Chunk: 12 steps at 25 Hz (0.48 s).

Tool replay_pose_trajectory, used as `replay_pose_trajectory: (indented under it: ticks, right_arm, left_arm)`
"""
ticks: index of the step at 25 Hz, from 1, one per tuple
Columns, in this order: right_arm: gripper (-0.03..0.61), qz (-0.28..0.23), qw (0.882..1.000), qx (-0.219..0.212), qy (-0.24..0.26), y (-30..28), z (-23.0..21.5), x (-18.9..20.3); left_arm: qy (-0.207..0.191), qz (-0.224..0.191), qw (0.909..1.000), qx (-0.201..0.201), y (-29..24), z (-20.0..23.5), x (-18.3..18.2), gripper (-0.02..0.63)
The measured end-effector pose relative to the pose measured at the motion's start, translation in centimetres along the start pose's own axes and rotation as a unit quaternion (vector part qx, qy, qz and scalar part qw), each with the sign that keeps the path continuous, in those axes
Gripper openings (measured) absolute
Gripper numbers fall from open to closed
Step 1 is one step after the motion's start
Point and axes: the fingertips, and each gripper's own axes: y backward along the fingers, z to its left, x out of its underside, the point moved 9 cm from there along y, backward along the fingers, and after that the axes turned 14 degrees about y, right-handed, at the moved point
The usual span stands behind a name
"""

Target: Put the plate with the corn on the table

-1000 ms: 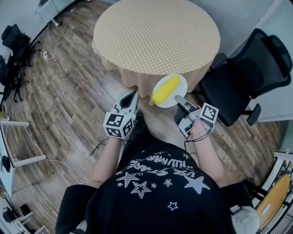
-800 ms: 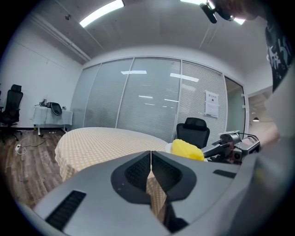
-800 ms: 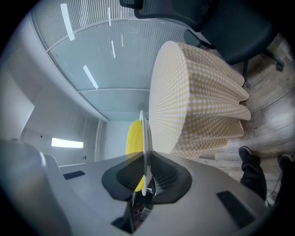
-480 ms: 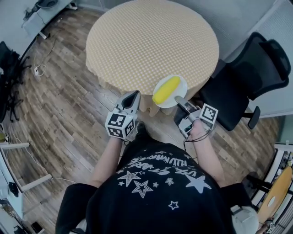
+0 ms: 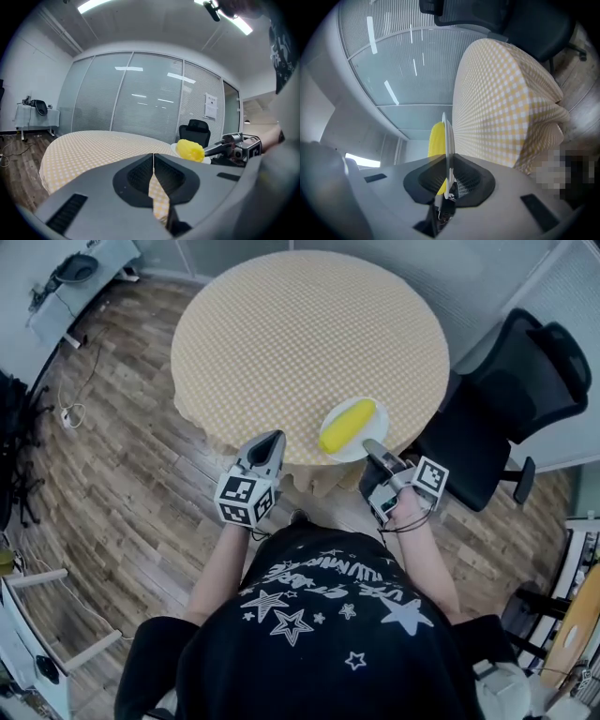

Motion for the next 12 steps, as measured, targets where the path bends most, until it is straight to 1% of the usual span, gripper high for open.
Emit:
replay_pose_trajectory:
  ticks: [5,9,12]
  right_arm:
    - [0.035,-0.024,1.0,0.014,-0.008,-0.8,-0.6,0.0]
    - [0.035,-0.022,0.999,0.025,-0.001,-0.9,-1.0,-0.6]
    - [0.035,-0.02,0.999,0.027,-0.001,-1.3,-1.2,-1.6]
  left_arm:
    - [-0.002,0.008,0.9999,0.009,-0.8,1.8,-0.9,0.012]
    - [0.012,0.014,0.9998,0.011,-1.5,2.3,-0.6,0.012]
    - [0.011,0.015,0.9997,0.015,-2.5,2.2,-0.9,0.012]
